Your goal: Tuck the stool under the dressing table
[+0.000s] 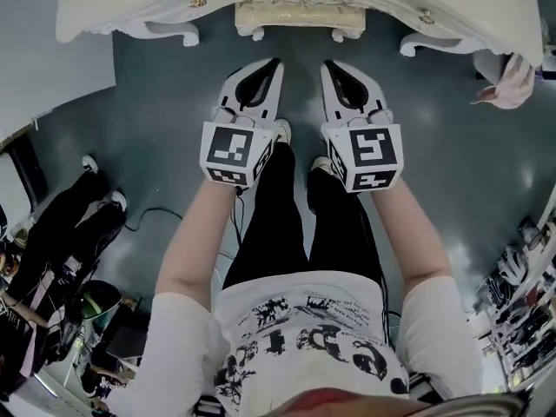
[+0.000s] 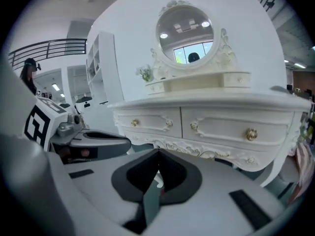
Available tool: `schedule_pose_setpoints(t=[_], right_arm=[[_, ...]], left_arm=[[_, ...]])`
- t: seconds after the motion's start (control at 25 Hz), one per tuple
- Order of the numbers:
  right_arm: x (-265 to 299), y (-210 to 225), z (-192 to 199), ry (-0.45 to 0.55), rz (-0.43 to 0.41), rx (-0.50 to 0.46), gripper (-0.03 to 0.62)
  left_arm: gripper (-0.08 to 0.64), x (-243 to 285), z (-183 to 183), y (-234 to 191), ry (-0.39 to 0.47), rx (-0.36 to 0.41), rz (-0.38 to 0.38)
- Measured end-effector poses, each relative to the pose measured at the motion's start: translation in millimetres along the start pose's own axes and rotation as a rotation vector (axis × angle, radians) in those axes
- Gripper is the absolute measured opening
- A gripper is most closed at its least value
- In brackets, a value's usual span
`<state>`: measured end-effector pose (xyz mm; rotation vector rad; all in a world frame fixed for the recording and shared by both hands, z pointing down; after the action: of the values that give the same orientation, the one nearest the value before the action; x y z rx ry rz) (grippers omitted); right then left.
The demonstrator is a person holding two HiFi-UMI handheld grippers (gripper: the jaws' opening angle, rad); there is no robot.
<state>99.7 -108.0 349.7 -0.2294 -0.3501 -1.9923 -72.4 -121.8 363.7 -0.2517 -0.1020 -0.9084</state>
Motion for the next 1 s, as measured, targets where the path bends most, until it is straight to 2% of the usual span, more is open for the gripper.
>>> schedule_pose_setpoints(t=[0.2,0.28,0.4,0.52,0.88,1.0], right_arm=[[-60,-30,-82,0.084,-0.026,-0.072,0.018],[-71,-39,-119,0.143,-0.017,-0.087,0.017],[-88,-54,-165,0.198,0.008,-0.101,0.017],[-111,-65,-199,0.286,0.044,-0.126,0.017],[-175,-79,-269,0.419,0.055,-0.115,0.017],[-187,-78,-280,0.447,0.049,-0.124,0.017]], left_arm=[[0.020,-51,-93,25,0.082,0.033,0.058],[0.020,-63,-130,18,0.134,0.041,0.066],[0.020,-85,-178,5,0.197,0.011,0.045],[0.020,-105,-221,6,0.258,0.040,0.053],[0.020,-164,-303,38,0.317,0.151,0.093],[0.020,-176,-322,44,0.358,0.188,0.080]])
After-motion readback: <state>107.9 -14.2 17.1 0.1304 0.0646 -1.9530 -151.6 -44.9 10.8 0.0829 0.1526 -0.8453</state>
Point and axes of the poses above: the fingertips, and each gripper's own axes: x forward along the fingers, y to its right, z out of its underside, the point moved 10 cm from there along -x, backward along the fingers, and after that the axes turned 14 degrees about y, right-handed, at the moved point
